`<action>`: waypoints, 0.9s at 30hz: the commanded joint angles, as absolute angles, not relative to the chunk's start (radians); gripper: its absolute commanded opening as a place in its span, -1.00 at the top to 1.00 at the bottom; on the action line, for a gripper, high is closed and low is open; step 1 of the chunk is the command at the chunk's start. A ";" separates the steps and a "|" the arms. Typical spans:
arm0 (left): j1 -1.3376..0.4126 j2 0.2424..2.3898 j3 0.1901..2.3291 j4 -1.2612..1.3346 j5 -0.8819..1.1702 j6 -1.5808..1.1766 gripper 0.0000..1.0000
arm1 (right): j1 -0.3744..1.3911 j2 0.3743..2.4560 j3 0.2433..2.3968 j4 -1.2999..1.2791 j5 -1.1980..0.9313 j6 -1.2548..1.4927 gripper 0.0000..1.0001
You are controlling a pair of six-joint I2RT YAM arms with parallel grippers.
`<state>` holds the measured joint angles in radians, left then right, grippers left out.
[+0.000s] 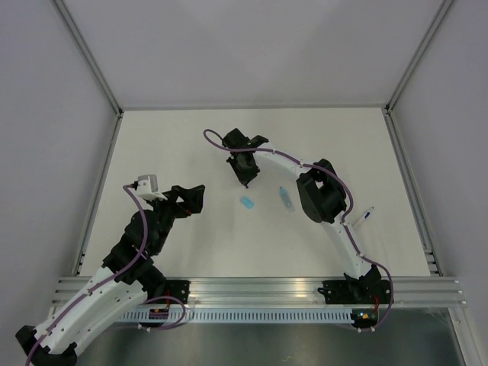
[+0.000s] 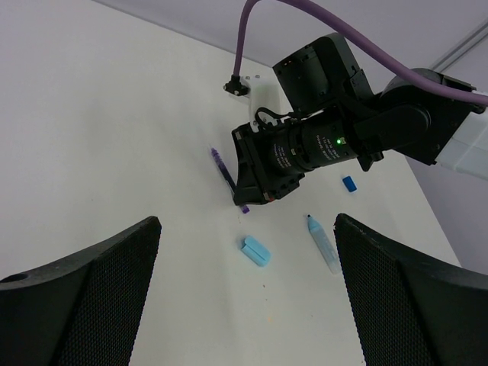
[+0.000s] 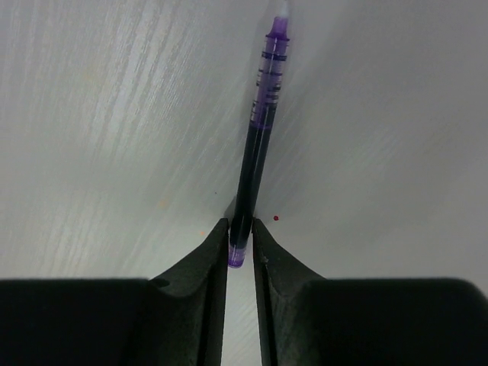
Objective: Insert the pens into the pen caps
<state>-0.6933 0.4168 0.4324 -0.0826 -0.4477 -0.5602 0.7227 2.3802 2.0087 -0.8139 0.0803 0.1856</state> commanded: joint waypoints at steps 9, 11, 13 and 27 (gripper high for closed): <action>-0.695 0.480 0.417 -0.035 -0.456 -0.607 -0.98 | 0.675 2.336 1.895 -0.825 0.106 0.213 1.00; -0.695 0.502 0.416 -0.032 -0.445 -0.624 -0.98 | 0.631 2.272 1.844 -0.760 0.084 0.232 1.00; -0.695 0.523 0.416 -0.018 -0.425 -0.644 -0.98 | 0.608 2.197 1.764 -0.685 0.057 0.233 1.00; -0.493 0.813 0.449 0.133 0.122 -0.770 -0.83 | 0.620 1.777 1.337 -0.379 -0.089 0.322 1.00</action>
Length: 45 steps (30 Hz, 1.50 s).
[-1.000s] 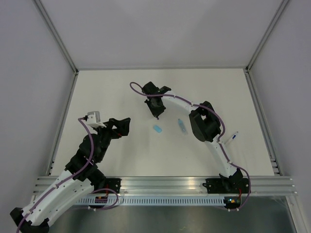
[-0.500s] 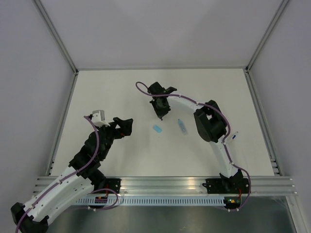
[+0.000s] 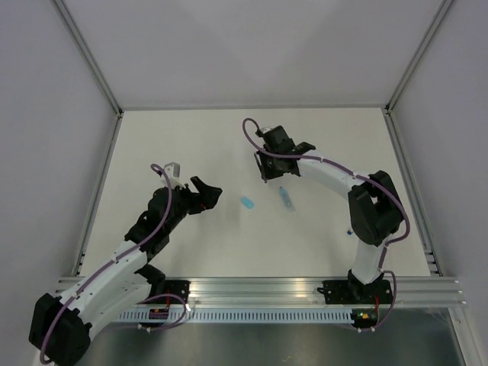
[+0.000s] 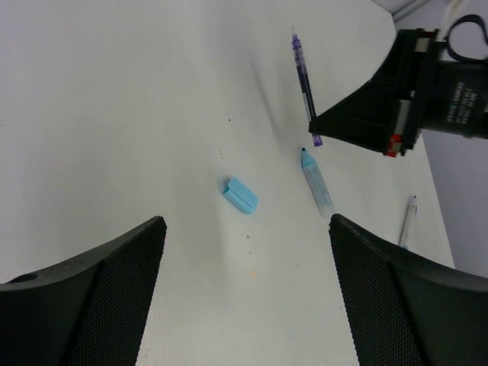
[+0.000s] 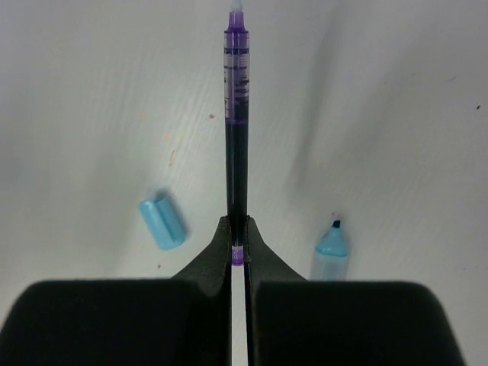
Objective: Insert the pens into the pen caps
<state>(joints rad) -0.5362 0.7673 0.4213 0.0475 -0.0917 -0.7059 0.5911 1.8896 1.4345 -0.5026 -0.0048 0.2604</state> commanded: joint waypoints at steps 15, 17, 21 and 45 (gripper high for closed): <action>-0.434 0.994 0.491 0.252 0.390 -0.729 -0.71 | 0.877 1.536 1.058 -0.064 -0.152 0.492 1.00; -0.434 0.988 0.488 0.245 0.379 -0.730 -0.67 | 0.903 1.522 1.048 -0.041 -0.149 0.505 1.00; -0.433 0.977 0.485 0.241 0.368 -0.730 -0.49 | 0.931 1.493 1.039 -0.023 -0.126 0.514 1.00; -0.434 0.940 0.486 0.313 0.549 -0.713 0.95 | 0.974 1.505 1.014 -0.034 -0.164 0.428 0.37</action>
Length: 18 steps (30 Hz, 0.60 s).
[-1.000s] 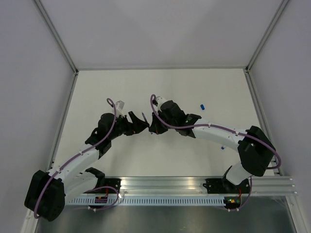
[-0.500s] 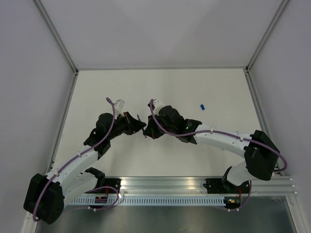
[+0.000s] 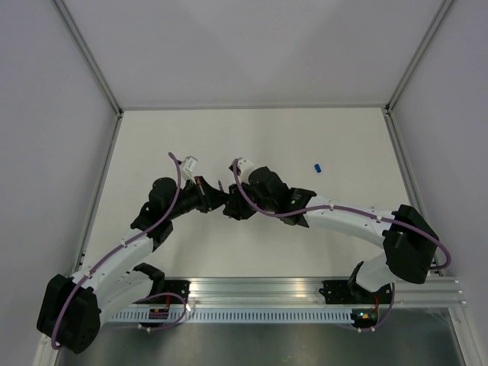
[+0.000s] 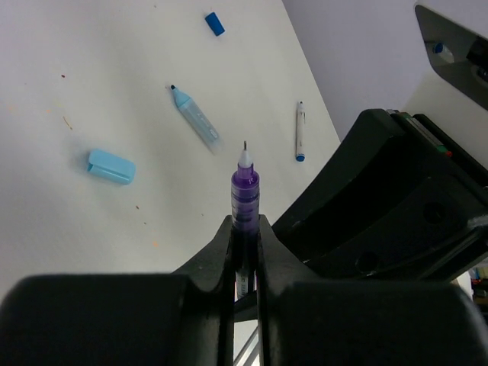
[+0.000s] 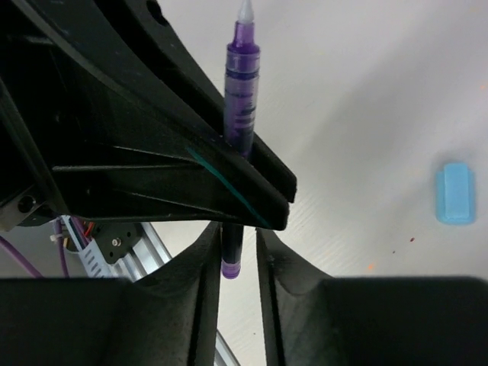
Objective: Insert the pens into the pen caps
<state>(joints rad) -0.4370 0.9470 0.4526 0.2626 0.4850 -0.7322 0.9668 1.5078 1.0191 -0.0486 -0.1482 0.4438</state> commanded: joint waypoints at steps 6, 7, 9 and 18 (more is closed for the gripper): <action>-0.434 0.939 0.498 0.299 0.563 -0.707 0.92 | 0.973 1.508 1.011 -0.032 -0.210 0.422 0.77; -0.434 0.937 0.503 0.290 0.561 -0.698 0.69 | 0.974 1.506 1.012 -0.034 -0.215 0.420 0.94; -0.434 0.936 0.537 0.226 0.549 -0.681 0.16 | 0.973 1.505 1.023 -0.057 -0.210 0.423 1.00; -0.434 0.874 0.661 -0.119 0.264 -0.637 -0.99 | 0.888 1.350 0.959 -0.167 0.113 0.435 1.00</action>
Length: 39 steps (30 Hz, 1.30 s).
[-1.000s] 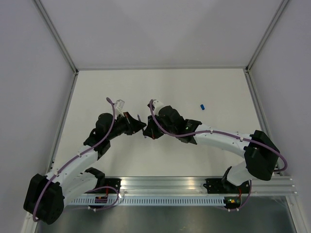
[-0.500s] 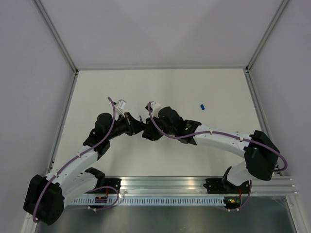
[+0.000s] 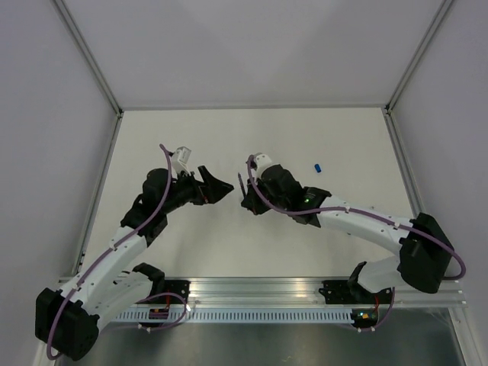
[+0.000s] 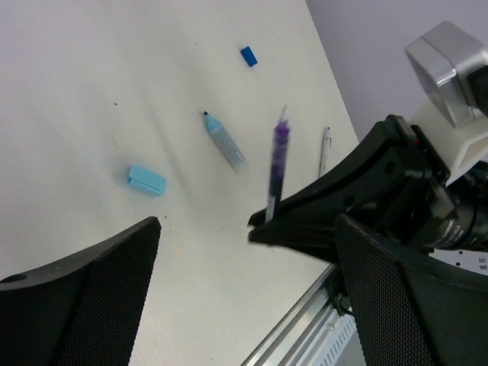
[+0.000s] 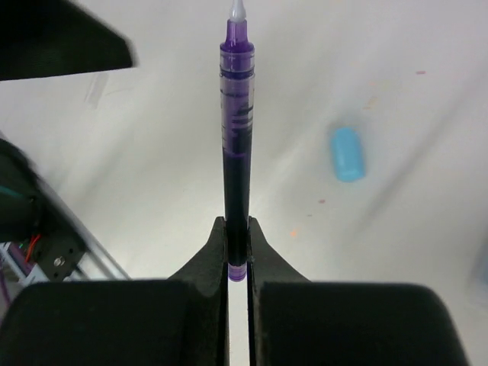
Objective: Insert the pens into the pen caps
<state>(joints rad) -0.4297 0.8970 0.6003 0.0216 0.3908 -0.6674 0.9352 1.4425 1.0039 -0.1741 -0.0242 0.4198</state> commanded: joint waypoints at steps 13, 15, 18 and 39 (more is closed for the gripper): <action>-0.284 1.078 0.910 -0.613 -0.230 -0.635 -0.81 | 0.723 1.154 0.743 0.029 -0.130 0.540 1.00; -0.258 1.133 0.952 -0.710 -0.279 -0.608 -0.75 | 0.724 1.143 0.738 0.031 -0.133 0.545 1.00; -0.227 1.244 1.014 -0.840 -0.273 -0.595 -0.49 | 0.724 1.135 0.739 0.038 -0.179 0.558 1.00; -0.051 1.537 1.042 -1.089 -0.206 -0.485 -0.25 | 0.724 1.193 0.733 0.057 -0.196 0.565 1.00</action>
<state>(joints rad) -0.0536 1.5105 1.0451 -1.0538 -0.2256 -0.5083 0.7227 1.1862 0.7254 0.0090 -0.1768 0.5541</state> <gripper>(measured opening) 0.630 0.044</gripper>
